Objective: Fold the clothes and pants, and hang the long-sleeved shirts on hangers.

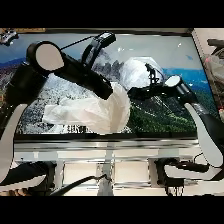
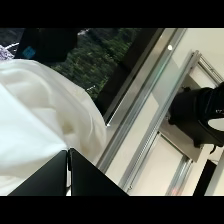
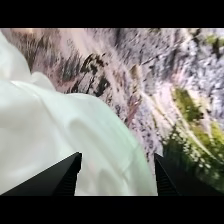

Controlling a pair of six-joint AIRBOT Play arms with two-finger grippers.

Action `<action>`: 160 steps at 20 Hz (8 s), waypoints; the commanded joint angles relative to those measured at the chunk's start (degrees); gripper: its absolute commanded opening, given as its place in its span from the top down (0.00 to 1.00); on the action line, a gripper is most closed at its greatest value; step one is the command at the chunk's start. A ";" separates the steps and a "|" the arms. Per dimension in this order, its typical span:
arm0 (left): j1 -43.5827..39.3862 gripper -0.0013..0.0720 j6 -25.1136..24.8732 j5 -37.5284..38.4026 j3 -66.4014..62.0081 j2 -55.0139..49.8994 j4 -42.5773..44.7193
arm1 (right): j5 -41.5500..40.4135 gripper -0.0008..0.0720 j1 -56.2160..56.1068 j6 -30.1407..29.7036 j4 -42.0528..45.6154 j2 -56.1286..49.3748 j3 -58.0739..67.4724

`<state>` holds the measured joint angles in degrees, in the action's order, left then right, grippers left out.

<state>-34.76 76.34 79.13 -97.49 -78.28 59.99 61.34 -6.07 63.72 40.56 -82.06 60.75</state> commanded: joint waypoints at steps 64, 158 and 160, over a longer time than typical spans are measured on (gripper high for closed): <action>-13.92 0.36 26.99 -57.07 36.41 -13.25 -52.09 | -4.52 0.95 -5.53 14.88 26.73 13.25 24.55; 21.42 0.97 -31.67 -2.14 17.84 -6.62 -35.41 | -13.68 0.36 -39.26 76.72 57.35 16.20 -0.46; 21.44 0.97 -31.85 -1.68 17.84 -6.62 -35.45 | -12.52 0.36 -39.12 81.50 58.73 14.21 -0.46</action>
<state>-13.39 45.63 76.88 -79.66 -84.93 26.15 50.48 -44.05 132.60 96.49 -66.28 60.88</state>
